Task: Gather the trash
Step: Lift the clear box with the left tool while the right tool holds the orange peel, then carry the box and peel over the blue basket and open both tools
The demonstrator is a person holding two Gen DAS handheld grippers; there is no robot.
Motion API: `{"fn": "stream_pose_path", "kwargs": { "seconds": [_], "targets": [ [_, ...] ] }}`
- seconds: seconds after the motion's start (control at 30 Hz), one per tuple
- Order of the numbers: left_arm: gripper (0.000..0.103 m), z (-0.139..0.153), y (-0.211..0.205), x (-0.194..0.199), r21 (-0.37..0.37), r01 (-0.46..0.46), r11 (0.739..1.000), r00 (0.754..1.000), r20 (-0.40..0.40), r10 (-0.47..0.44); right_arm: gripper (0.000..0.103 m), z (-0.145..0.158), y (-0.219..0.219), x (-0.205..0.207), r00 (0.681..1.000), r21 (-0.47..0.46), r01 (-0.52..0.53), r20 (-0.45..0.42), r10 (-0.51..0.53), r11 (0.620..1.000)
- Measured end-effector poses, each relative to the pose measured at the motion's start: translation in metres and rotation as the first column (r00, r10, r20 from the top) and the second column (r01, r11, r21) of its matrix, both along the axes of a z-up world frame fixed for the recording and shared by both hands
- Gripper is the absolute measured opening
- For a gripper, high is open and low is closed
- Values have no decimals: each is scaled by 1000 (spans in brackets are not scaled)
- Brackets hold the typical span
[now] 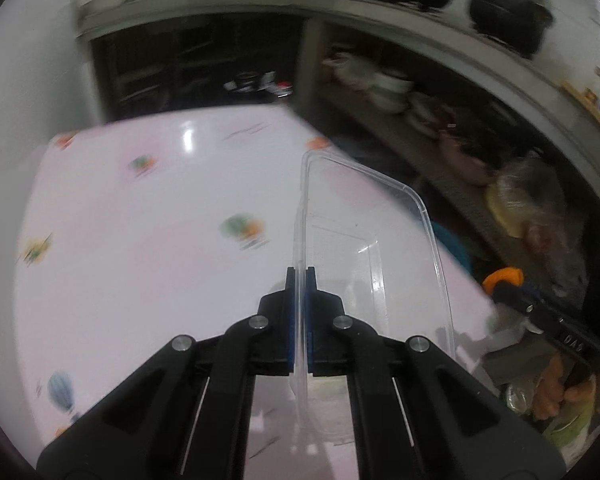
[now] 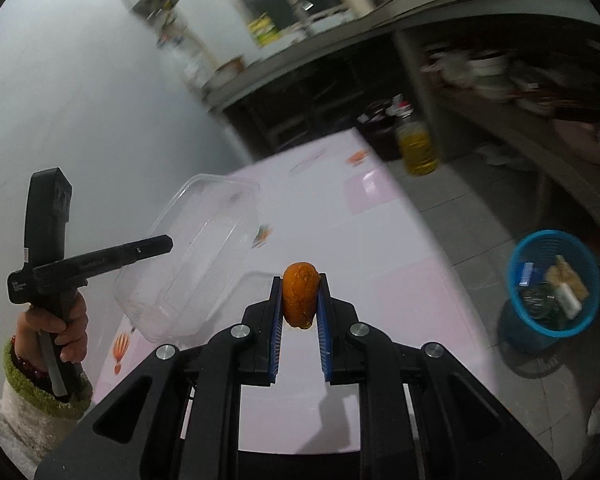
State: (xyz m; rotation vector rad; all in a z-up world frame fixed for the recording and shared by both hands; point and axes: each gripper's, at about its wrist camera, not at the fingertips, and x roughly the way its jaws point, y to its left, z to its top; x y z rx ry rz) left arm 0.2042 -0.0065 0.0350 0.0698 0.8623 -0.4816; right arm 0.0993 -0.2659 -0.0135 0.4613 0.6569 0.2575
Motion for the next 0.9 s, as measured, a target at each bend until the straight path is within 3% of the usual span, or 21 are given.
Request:
{"fn": "stream_pose_path", "kwargs": {
  "seconds": [0.1, 0.17, 0.27, 0.4, 0.63, 0.77, 0.8, 0.87, 0.9],
  "targets": [
    [2, 8, -53, 12, -15, 97, 995, 995, -12, -97, 16, -3, -35, -13, 995, 5, 98, 2, -98, 995],
    [2, 6, -97, 25, -41, 178, 983, 982, -62, -180, 16, -12, -67, -23, 982, 15, 187, -17, -187, 982],
    [2, -10, -156, 43, -53, 263, 963, 951, -154, -268, 16, -30, -110, -35, 951, 25, 305, -64, -303, 952],
    [2, -49, -243, 65, -9, 363, 932, 890, -293, -349, 16, -60, -157, -47, 906, 60, 410, -141, -399, 910],
    [2, -130, -359, 98, 44, 405, 913, 810, -480, -337, 16, -108, -212, -68, 823, 72, 537, -266, -502, 841],
    [3, -173, -412, 125, 35, 350, 936, 781, -563, -271, 16, -130, -237, -74, 785, 72, 576, -326, -527, 814],
    [7, -179, -420, 130, 35, 335, 942, 786, -562, -259, 16, -134, -240, -74, 778, 71, 582, -336, -530, 810],
    [27, -193, -437, 143, 19, 282, 959, 802, -554, -225, 16, -145, -246, -74, 764, 65, 592, -363, -534, 803],
    [45, -199, -442, 147, 30, 256, 966, 815, -545, -199, 16, -150, -249, -73, 756, 59, 596, -375, -536, 801]
  ]
}}
